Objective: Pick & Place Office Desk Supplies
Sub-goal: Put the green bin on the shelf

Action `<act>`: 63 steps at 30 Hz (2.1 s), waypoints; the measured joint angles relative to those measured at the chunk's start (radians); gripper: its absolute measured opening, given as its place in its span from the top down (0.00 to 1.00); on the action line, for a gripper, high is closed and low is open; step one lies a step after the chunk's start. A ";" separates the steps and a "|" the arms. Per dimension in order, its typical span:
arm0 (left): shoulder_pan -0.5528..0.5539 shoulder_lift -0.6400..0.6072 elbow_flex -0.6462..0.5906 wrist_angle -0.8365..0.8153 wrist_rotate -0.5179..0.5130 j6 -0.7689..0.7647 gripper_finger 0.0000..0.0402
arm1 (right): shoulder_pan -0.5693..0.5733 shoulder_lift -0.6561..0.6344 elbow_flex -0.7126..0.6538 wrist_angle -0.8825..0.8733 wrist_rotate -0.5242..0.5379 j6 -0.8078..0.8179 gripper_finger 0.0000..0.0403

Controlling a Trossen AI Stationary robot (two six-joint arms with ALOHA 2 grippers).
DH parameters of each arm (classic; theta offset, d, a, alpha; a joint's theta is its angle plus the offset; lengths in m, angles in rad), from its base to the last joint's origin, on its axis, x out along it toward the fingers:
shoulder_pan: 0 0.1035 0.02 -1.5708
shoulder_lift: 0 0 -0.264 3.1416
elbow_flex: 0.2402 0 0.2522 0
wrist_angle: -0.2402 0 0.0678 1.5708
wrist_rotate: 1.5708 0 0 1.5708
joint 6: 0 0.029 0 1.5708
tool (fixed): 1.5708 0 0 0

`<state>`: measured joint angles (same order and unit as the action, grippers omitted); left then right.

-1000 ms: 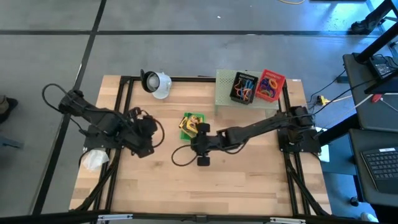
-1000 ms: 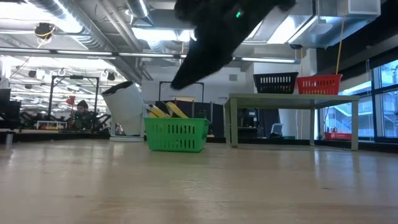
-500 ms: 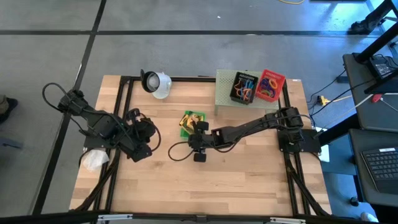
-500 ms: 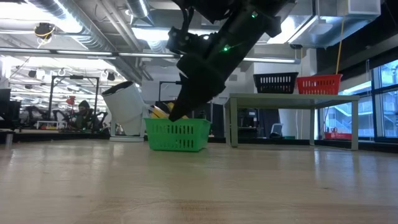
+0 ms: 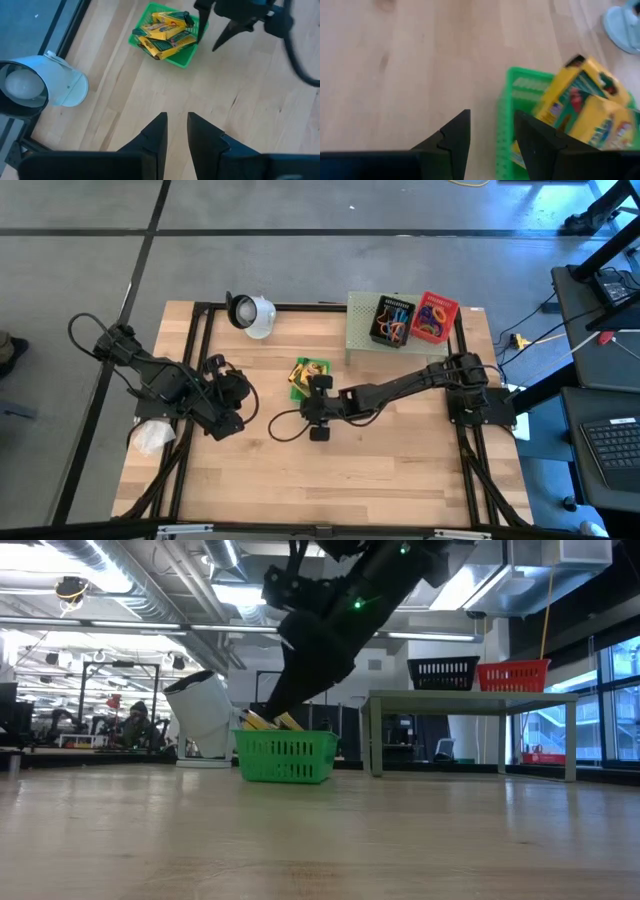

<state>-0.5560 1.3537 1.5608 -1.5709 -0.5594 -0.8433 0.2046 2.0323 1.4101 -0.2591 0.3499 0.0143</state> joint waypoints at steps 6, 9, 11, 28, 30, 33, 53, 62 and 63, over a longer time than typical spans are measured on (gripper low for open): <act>0.000 0.000 0.000 0.000 0.000 0.000 0.84 | -0.032 0.009 0.000 -0.025 0.014 0.029 0.62; 0.000 0.000 0.000 0.000 0.000 0.000 0.84 | -0.042 0.009 0.001 -0.045 -0.022 0.066 0.62; 0.000 0.000 0.000 0.000 0.000 0.000 0.83 | -0.043 0.009 0.001 -0.058 -0.025 0.076 0.62; 0.000 0.000 0.000 0.000 -0.001 0.019 0.84 | -0.042 0.040 0.002 -0.154 -0.104 0.136 0.69; 0.000 0.000 0.000 0.000 -0.001 0.019 0.84 | -0.041 0.040 0.002 -0.152 -0.103 0.136 0.74; 0.000 0.000 0.000 0.000 -0.001 0.019 0.85 | -0.041 0.037 0.002 -0.153 -0.100 0.136 0.85; 0.000 0.000 0.000 0.000 -0.001 0.017 0.85 | 0.024 -0.191 0.000 -0.250 -0.047 0.026 0.99; 0.000 0.000 0.000 0.000 -0.023 0.017 0.85 | -0.068 -0.419 0.001 -0.340 -0.022 -0.076 0.99; 0.000 0.000 0.000 0.000 -0.030 0.017 0.85 | -0.087 -0.438 0.001 -0.352 -0.024 -0.090 0.99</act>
<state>-0.5556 1.3540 1.5608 -1.5707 -0.5899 -0.8261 0.1173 1.5941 1.4109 -0.6108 0.3254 -0.0753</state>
